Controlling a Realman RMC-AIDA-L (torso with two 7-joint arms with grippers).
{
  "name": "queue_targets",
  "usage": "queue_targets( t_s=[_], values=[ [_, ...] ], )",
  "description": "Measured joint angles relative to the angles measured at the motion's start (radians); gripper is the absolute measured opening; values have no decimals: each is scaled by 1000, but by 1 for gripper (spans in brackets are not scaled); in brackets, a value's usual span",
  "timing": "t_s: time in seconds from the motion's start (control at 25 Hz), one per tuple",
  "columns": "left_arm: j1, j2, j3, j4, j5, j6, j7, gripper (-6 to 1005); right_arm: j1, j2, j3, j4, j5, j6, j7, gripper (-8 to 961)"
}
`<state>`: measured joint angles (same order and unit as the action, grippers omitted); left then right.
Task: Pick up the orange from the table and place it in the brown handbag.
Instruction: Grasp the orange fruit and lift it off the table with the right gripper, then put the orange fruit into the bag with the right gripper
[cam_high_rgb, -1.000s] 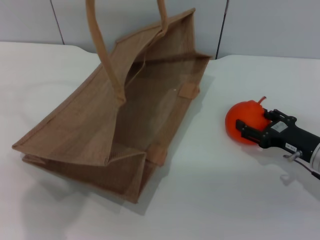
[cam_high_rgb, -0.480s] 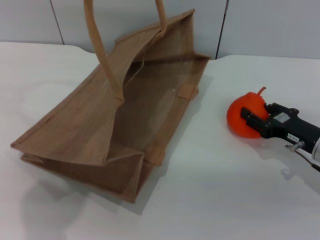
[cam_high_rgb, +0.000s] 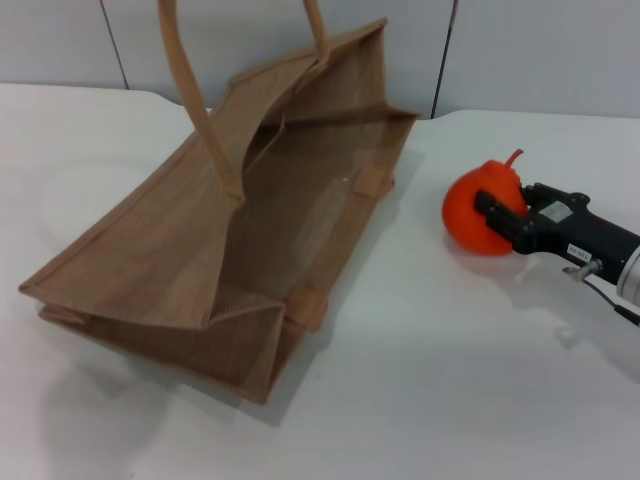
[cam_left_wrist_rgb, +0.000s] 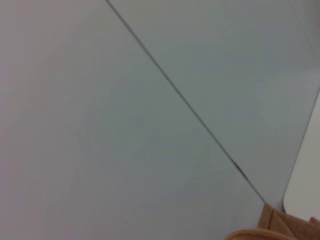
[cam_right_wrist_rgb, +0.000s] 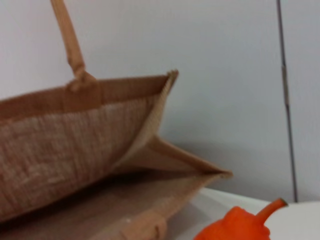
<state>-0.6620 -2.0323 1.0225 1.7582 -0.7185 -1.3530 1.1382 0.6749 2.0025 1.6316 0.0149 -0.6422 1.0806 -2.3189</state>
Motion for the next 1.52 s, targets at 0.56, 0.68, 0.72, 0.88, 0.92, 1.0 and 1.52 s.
queue_targets(
  t_s=[0.56,0.68,0.72,0.88,0.92,1.0,1.52],
  values=[
    [12,0,76,33,-5,99,-9,205,-21,-7,-10,141,-61,213,25,348],
    [12,0,108,33,-25,132,-9,206,-13,-4,-10,149,-95,205,27,322],
    [12,0,116,32,-31,142,-9,207,-9,-2,-10,150,-103,202,27,316],
    [12,-1,151,29,-42,173,-9,210,10,4,-10,154,-124,197,23,295],
    [12,-1,161,28,-42,177,-10,210,17,4,-10,155,-130,192,22,290],
    [12,-2,186,27,-43,183,-11,211,32,6,-10,157,-150,173,21,279],
    [4,-2,244,30,-88,200,-15,219,87,16,-21,159,-187,104,-3,168]
  ],
)
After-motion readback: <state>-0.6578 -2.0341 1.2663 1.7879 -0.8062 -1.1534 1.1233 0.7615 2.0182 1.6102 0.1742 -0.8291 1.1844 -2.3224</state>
